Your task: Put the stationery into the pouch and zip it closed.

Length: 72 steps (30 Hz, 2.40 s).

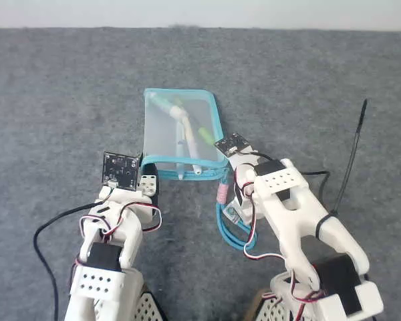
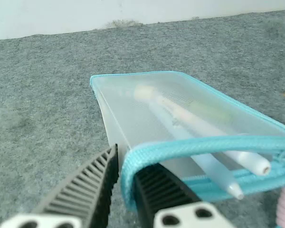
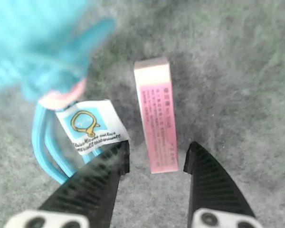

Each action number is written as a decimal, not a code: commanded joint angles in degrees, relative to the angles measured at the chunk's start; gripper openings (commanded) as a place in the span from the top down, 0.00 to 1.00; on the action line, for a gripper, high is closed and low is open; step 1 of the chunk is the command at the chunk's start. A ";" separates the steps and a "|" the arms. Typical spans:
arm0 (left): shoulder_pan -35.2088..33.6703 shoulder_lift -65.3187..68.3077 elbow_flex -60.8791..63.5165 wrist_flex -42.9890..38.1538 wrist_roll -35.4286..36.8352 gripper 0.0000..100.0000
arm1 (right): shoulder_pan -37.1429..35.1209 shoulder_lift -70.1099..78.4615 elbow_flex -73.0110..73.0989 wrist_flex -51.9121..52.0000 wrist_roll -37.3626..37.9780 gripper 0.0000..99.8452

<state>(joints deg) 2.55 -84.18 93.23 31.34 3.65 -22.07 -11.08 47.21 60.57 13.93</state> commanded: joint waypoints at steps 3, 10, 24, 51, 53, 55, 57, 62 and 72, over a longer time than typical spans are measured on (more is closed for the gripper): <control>-0.09 -0.79 -1.63 -0.53 -0.62 0.99 | 2.33 -0.48 -0.79 -0.13 -0.62 0.81; -0.09 -0.79 -1.63 -0.53 -0.62 0.99 | 3.56 -0.92 -1.14 3.12 -0.18 0.81; -0.09 -0.62 -1.63 -0.53 -0.62 0.99 | 3.82 -0.48 -0.79 0.04 -0.44 0.99; 0.35 -0.62 -1.63 -0.70 -0.62 0.99 | -16.66 -33.89 -14.42 26.59 7.56 0.99; 0.35 -0.62 -1.63 -0.70 -0.62 0.99 | -18.59 -33.36 -15.91 26.33 7.56 0.99; 0.35 -0.62 -1.63 -0.70 -0.62 0.99 | -18.95 -30.81 -17.67 26.24 7.56 0.99; 0.35 -0.62 -1.63 -0.62 -0.62 0.99 | -18.95 -26.33 -19.96 26.24 7.56 0.99; 0.26 -0.62 -1.63 -0.62 -0.62 0.99 | -19.03 -13.05 -29.80 26.33 7.12 0.99; 0.35 -0.70 -1.63 -0.62 -0.62 0.99 | -21.41 2.95 -41.49 25.80 6.68 0.99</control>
<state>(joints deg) 2.55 -84.18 93.23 31.34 3.65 -42.46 -9.05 10.20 86.42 20.62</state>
